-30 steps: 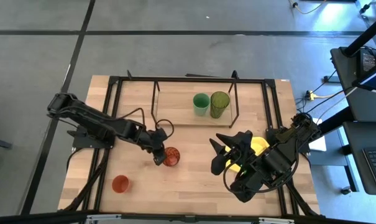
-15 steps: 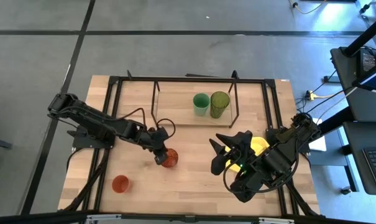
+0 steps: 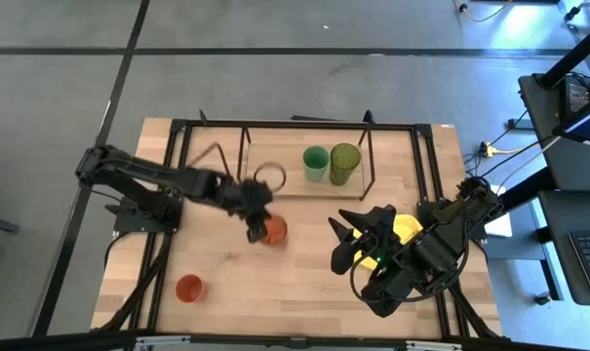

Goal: Stack small to large cups/mugs on shelf
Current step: Put the light orange cup on the shelf

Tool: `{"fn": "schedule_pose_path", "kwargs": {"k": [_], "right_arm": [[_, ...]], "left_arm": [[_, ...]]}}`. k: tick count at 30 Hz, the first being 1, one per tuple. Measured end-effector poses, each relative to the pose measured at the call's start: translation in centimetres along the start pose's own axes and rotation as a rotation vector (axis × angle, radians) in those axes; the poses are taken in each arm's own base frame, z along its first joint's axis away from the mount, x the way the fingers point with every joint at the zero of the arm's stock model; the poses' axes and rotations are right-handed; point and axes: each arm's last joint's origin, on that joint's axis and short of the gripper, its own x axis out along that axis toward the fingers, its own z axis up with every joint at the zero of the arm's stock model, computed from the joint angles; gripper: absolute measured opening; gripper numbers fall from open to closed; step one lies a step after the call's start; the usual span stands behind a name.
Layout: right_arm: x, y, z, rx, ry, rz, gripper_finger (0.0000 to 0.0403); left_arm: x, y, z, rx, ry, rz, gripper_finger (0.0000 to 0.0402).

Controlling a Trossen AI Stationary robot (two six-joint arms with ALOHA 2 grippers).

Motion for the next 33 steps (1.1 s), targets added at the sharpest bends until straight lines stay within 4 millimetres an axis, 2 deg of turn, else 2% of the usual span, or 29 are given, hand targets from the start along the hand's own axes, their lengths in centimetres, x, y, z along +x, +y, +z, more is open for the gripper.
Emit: {"fn": "schedule_pose_path", "kwargs": {"k": [4, 7, 10, 14, 17, 23, 33], "right_arm": [[0.0, 0.0, 0.0, 0.0, 0.0, 0.0, 0.0158], [0.0, 0.0, 0.0, 0.0, -0.001, 0.0, 0.0158], [0.0, 0.0, 0.0, 0.004, -0.008, 0.001, 0.0158], [0.0, 0.1, 0.0, 0.013, -0.01, 0.004, 0.0158], [0.0, 0.2, 0.1, 0.028, -0.014, 0.01, 0.0158], [0.0, 0.3, 0.1, 0.041, -0.019, 0.014, 0.0158], [0.0, 0.3, 0.1, 0.035, -0.022, 0.014, 0.0158]], "left_arm": [[-3.3, 2.1, 4.1, 0.129, -0.037, 0.177, 0.0002], [-4.4, 4.4, 6.5, 0.182, -0.016, 0.264, 0.0002], [-4.3, 6.8, 8.5, 0.187, 0.004, 0.303, 0.0002], [-2.4, 10.1, 10.7, 0.157, 0.053, 0.32, 0.0003], [-0.3, 12.0, 11.7, 0.125, 0.105, 0.294, 0.0004], [2.2, 13.9, 12.4, 0.12, 0.138, 0.278, 0.0003], [2.1, 16.6, 12.9, 0.064, 0.11, 0.291, 0.0003]]}}
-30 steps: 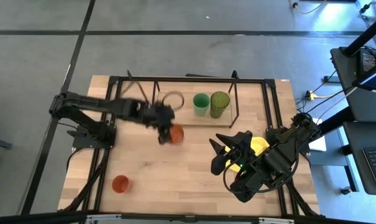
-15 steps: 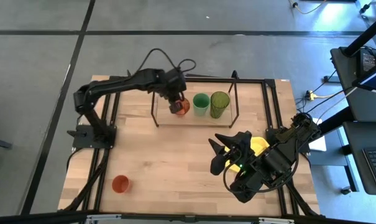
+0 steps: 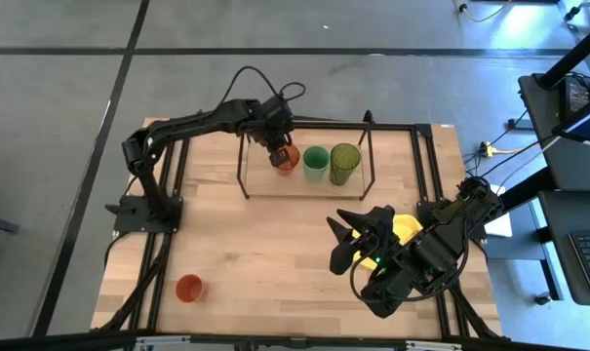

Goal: Stack small to large cups/mugs on shelf
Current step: Put the light orange cup on the shelf

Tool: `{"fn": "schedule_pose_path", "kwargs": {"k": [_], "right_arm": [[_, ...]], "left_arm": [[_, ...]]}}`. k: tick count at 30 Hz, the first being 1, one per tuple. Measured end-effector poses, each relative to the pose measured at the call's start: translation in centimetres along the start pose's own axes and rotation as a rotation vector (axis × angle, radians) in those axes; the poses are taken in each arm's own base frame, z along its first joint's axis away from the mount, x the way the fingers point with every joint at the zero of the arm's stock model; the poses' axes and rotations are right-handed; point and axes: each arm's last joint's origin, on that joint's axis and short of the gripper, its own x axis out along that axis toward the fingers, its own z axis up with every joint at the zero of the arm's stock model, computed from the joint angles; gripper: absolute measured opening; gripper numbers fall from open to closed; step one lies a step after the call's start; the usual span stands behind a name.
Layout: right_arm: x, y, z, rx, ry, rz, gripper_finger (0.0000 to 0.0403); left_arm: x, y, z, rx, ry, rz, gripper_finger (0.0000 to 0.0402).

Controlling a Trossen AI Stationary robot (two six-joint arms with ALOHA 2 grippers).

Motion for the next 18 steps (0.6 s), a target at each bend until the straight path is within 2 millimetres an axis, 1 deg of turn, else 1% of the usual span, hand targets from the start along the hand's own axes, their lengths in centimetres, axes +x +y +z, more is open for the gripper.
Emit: {"fn": "schedule_pose_path", "kwargs": {"k": [4, 12, 18], "right_arm": [[0.0, 0.0, 0.0, -0.006, -0.001, -0.003, 0.0158], [0.0, 0.0, 0.0, -0.007, 0.0, -0.003, 0.0158], [0.0, 0.0, 0.0, -0.007, 0.0, -0.003, 0.0158]], "left_arm": [[0.0, 0.5, 0.0, -0.036, 0.001, -0.069, 0.0003], [0.0, 0.3, -0.1, -0.032, 0.002, -0.073, 0.0003], [1.1, 0.3, -0.7, -0.037, 0.022, -0.061, 0.0004]]}}
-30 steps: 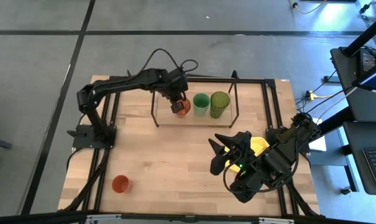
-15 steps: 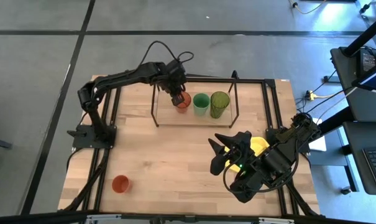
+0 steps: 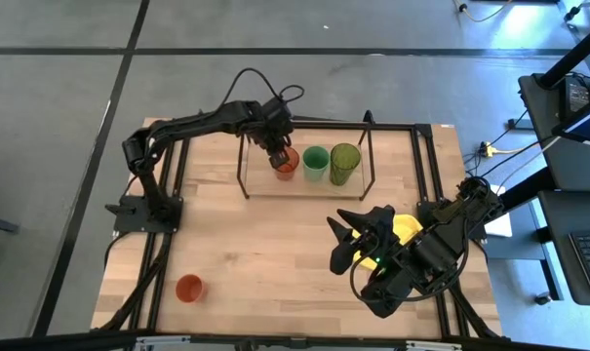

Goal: Stack small to large cups/mugs on shelf
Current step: Put the light orange cup on the shelf

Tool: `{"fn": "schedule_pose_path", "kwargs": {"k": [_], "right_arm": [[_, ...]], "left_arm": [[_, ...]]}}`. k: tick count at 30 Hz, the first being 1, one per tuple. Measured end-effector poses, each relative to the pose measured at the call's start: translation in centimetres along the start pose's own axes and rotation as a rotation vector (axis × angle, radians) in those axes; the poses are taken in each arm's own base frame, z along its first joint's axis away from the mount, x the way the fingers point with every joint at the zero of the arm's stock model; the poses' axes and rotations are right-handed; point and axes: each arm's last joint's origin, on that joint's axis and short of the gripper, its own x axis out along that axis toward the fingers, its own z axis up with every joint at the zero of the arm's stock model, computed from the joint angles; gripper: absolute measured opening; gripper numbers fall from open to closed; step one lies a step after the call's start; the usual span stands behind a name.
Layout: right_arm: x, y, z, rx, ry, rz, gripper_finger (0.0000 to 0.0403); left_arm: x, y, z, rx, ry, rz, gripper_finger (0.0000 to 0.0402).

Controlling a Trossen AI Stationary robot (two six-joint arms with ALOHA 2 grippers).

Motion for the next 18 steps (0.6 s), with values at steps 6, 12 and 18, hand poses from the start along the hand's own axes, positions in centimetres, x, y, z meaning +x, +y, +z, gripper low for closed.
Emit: {"fn": "schedule_pose_path", "kwargs": {"k": [6, 12, 18], "right_arm": [[0.0, 0.0, 0.0, 0.0, 0.0, 0.0, 0.0158], [0.0, 0.0, 0.0, 0.0, 0.0, 0.0, 0.0158], [0.0, -0.04, -0.01, -0.005, 0.001, -0.002, 0.0158]], "left_arm": [[0.88, -0.06, -0.28, -0.023, -0.019, -0.034, 0.0004], [0.87, 0.06, -0.13, -0.023, -0.034, -0.028, 0.0004], [0.86, 0.49, -0.14, -0.033, -0.035, -0.02, 0.0005]]}}
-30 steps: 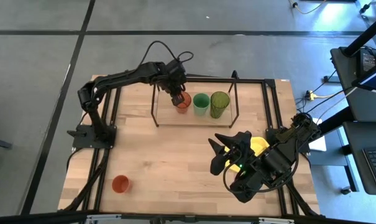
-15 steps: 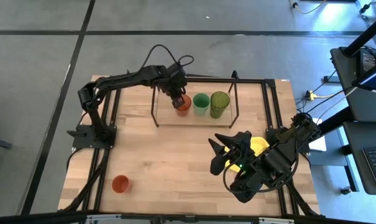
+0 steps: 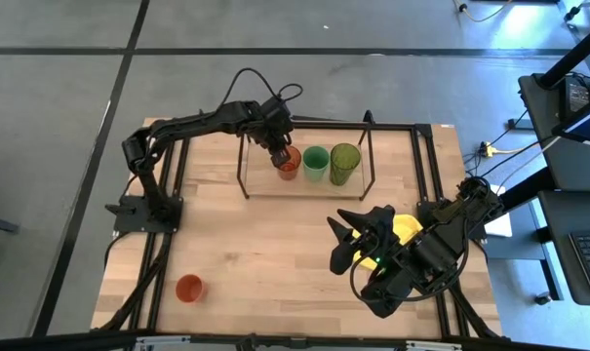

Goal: Stack small to large cups/mugs on shelf
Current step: Put the light orange cup on the shelf, then put the orange cup on the shelf

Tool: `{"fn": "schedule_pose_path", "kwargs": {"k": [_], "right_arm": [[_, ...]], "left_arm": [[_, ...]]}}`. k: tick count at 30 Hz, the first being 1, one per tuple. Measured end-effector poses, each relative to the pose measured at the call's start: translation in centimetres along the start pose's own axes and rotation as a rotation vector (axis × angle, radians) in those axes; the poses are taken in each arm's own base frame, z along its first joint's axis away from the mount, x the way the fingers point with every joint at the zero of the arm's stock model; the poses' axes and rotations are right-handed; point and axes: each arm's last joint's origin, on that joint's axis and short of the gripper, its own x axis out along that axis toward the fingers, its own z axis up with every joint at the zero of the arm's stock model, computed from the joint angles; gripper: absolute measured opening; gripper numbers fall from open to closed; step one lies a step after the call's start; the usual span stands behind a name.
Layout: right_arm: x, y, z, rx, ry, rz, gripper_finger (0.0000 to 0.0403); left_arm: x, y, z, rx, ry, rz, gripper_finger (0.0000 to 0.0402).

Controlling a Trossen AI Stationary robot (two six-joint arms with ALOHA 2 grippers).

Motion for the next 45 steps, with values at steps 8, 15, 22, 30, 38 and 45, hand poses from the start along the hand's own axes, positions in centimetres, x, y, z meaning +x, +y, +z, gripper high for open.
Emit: {"fn": "schedule_pose_path", "kwargs": {"k": [8, 15, 22, 30, 38, 45], "right_arm": [[0.0, 0.0, 0.0, -0.003, 0.0, -0.001, 0.0158], [0.1, -0.1, 0.0, -0.007, 0.0, -0.006, 0.0158], [0.4, -0.1, 0.1, -0.006, -0.001, -0.013, 0.0158], [0.4, -0.3, 0.1, -0.024, -0.001, -0.022, 0.0158], [0.7, -0.4, 0.2, -0.031, -0.005, -0.033, 0.0158], [1.0, -0.5, 0.4, -0.035, -0.009, -0.047, 0.0158]], "left_arm": [[-0.3, -0.2, 0.0, 0.006, -0.004, -0.002, 0.0039], [-0.4, -0.3, -0.2, 0.007, 0.01, -0.003, 0.0049], [-1.0, -0.4, 0.1, 0.007, 0.016, -0.004, 0.005], [-4.9, -0.7, 2.4, 0.035, -0.046, -0.004, 0.005], [-8.8, -2.8, 0.4, 0.075, 0.147, -0.034, 0.0051], [-13.5, -7.9, -7.4, 0.117, 0.094, -0.085, 0.0051]]}}
